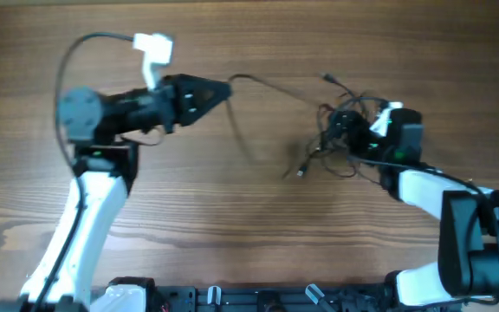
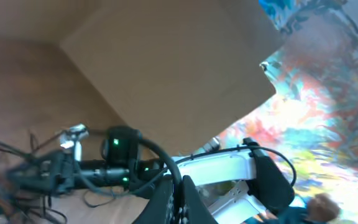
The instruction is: Untangle cables
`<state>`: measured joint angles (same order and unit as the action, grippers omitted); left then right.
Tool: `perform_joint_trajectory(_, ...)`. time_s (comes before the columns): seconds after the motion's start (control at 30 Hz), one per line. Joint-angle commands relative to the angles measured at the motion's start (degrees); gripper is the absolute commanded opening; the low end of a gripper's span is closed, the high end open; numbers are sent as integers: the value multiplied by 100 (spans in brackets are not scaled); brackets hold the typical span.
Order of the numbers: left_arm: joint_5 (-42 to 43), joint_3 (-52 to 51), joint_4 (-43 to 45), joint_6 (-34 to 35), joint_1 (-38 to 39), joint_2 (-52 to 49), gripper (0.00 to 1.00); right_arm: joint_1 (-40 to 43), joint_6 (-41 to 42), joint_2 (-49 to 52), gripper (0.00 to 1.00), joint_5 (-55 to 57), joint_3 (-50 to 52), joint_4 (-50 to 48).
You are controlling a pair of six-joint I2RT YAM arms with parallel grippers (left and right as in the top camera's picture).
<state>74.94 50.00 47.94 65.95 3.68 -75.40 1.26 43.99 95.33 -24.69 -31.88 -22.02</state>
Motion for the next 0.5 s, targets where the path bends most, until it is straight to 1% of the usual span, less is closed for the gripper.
perform_joint_trajectory(0.0,411,66,70,98,-420,365,4,428,105,79,93,-278,11,-4)
perform_joint_trajectory(0.07,476,66,63,98,-533,365,4,568,118,79,93,-234,11,13)
perform_joint_trajectory(0.1,496,63,31,96,-588,363,4,625,122,79,99,-238,11,13)
perform_joint_trajectory(0.23,496,63,-256,33,-758,361,4,704,96,79,100,-299,11,-17)
perform_joint_trajectory(0.33,518,66,-251,221,-1099,407,4,708,116,79,100,424,11,348)
perform_joint_trajectory(0.37,551,66,-249,299,-1276,428,4,708,55,79,100,382,11,409)
perform_joint_trajectory(0.4,566,66,-251,341,-1392,450,4,708,-175,79,100,-42,11,321)
perform_joint_trajectory(0.43,581,66,-251,356,-1482,459,4,693,-619,79,100,-929,11,-61)
perform_joint_trajectory(0.47,579,63,-251,354,-1484,459,4,625,-1012,79,100,-1781,11,-658)
